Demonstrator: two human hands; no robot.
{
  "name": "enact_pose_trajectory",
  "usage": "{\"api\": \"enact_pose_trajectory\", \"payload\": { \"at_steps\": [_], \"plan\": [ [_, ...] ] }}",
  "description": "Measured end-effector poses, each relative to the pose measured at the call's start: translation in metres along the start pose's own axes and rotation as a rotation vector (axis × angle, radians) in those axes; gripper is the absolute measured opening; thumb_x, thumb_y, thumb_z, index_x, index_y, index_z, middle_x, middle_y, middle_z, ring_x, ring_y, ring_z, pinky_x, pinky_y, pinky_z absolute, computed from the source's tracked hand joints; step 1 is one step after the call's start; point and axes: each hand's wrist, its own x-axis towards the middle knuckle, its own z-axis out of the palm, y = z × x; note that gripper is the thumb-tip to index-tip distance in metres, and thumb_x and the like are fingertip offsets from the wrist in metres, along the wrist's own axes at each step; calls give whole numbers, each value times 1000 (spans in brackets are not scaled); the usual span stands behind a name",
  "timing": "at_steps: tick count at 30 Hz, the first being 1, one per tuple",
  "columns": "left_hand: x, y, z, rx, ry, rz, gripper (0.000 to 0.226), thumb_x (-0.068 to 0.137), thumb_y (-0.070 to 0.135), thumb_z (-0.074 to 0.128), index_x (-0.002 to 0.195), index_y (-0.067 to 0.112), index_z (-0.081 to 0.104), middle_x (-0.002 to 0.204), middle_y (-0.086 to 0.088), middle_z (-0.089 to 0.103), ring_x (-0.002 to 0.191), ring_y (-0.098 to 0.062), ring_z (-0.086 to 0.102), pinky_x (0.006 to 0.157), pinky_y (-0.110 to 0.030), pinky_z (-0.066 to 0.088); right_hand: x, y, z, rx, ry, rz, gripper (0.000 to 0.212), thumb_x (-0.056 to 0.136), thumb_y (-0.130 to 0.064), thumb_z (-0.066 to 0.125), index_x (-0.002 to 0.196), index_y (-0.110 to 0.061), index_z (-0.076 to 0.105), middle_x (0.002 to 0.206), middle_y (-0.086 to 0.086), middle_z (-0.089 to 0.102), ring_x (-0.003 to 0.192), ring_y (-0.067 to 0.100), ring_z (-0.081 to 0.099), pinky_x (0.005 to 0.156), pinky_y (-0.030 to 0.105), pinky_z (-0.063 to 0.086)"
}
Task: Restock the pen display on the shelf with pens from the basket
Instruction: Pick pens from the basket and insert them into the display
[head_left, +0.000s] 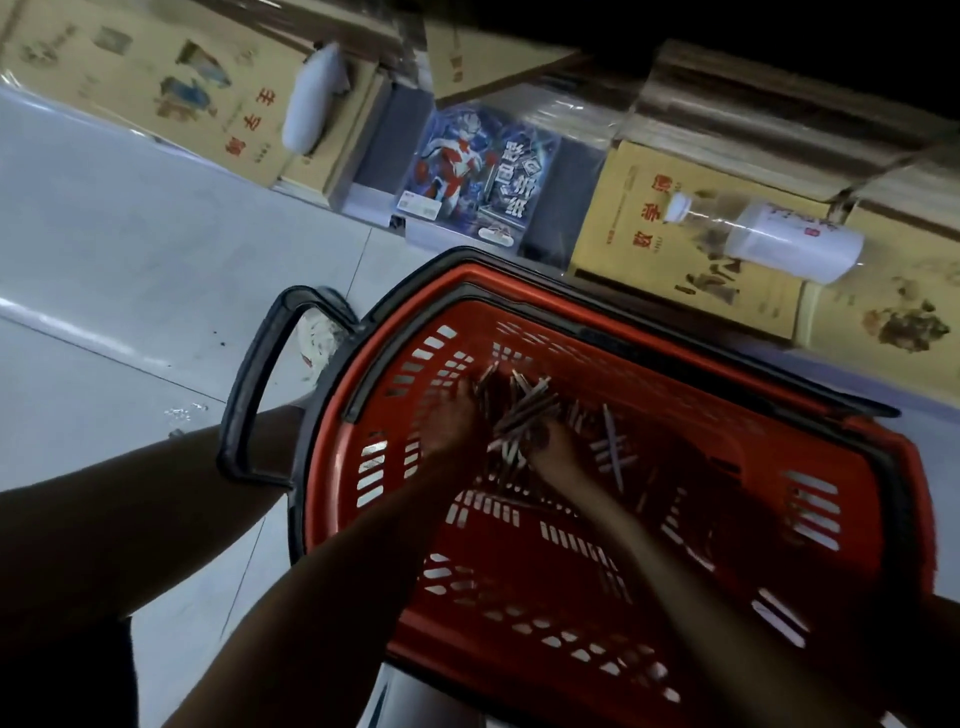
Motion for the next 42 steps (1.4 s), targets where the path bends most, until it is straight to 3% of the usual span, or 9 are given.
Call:
{"api": "enact_pose_trajectory", "payload": {
  "at_steps": [5, 9, 11, 17, 22, 26, 33, 37, 42],
  "plan": [
    [18, -11, 27, 89, 84, 20, 39, 108, 23, 47, 145, 13, 44, 130, -14, 63, 111, -30, 68, 86, -37, 55, 31, -14, 19, 326, 203, 115, 33, 95, -20, 65, 125, -8, 65, 121, 11, 70, 112, 25, 65, 99, 36, 52],
    [24, -14, 39, -14, -41, -81, 20, 99, 35, 66, 93, 20, 77, 76, -1, 67, 63, -17, 66, 56, -29, 50, 53, -12, 34, 237, 290, 166, 45, 88, -57, 63, 114, -21, 68, 111, 4, 74, 103, 26, 71, 92, 45, 56],
    [31, -13, 39, -49, -9, -136, 17, 90, 37, 77, 95, 20, 77, 77, -1, 69, 64, -16, 67, 57, -30, 51, 52, -24, 31, 87, 343, 162, 59, 82, -71, 57, 112, -22, 70, 106, 2, 75, 99, 26, 72, 89, 44, 58],
    [17, -1, 27, -121, 106, -162, 37, 102, 28, 62, 135, 11, 58, 123, -10, 69, 106, -24, 70, 83, -36, 54, 56, -35, 29, -21, 393, 252, 35, 102, -35, 51, 124, -13, 69, 127, 13, 69, 120, 33, 65, 99, 39, 49],
    [5, 3, 28, -555, -62, -246, 31, 106, 35, 56, 98, 10, 74, 77, 3, 67, 71, -11, 66, 57, -23, 47, 36, -34, 24, -16, 335, 264, 37, 110, -28, 39, 131, -9, 62, 130, 14, 67, 120, 32, 64, 92, 36, 49],
    [-14, 3, 20, -718, -77, -216, 21, 105, 29, 59, 102, 14, 74, 81, 7, 66, 65, 4, 55, 45, -8, 39, 12, -26, 14, 29, 294, 197, 27, 106, -27, 46, 119, -16, 66, 114, 8, 71, 107, 31, 68, 77, 32, 45],
    [-68, 6, -18, -943, -65, -128, 9, 84, 24, 72, 81, 18, 78, 84, -16, 78, 75, -32, 74, 71, -47, 60, -52, -30, -27, 153, 326, 80, 13, 101, -4, 53, 105, -2, 65, 95, 11, 61, 90, 21, 54, 69, 26, 26],
    [-111, 24, -45, -1041, -66, -61, 19, 90, 1, 74, 79, 16, 75, 81, -7, 76, 72, -22, 68, 67, -31, 52, -94, -33, -45, 206, 390, -23, 16, 97, -10, 61, 82, -15, 57, 78, 10, 63, 77, 28, 63, 68, 37, 43],
    [-164, 44, -81, -1115, -23, 42, 29, 89, -12, 66, 72, 11, 69, 62, 14, 68, 60, 6, 63, 65, -10, 49, -159, -52, -90, 320, 486, -152, 4, 93, -11, 73, 95, -8, 73, 80, -1, 67, 76, 14, 63, 57, 19, 35]
  ]
}}
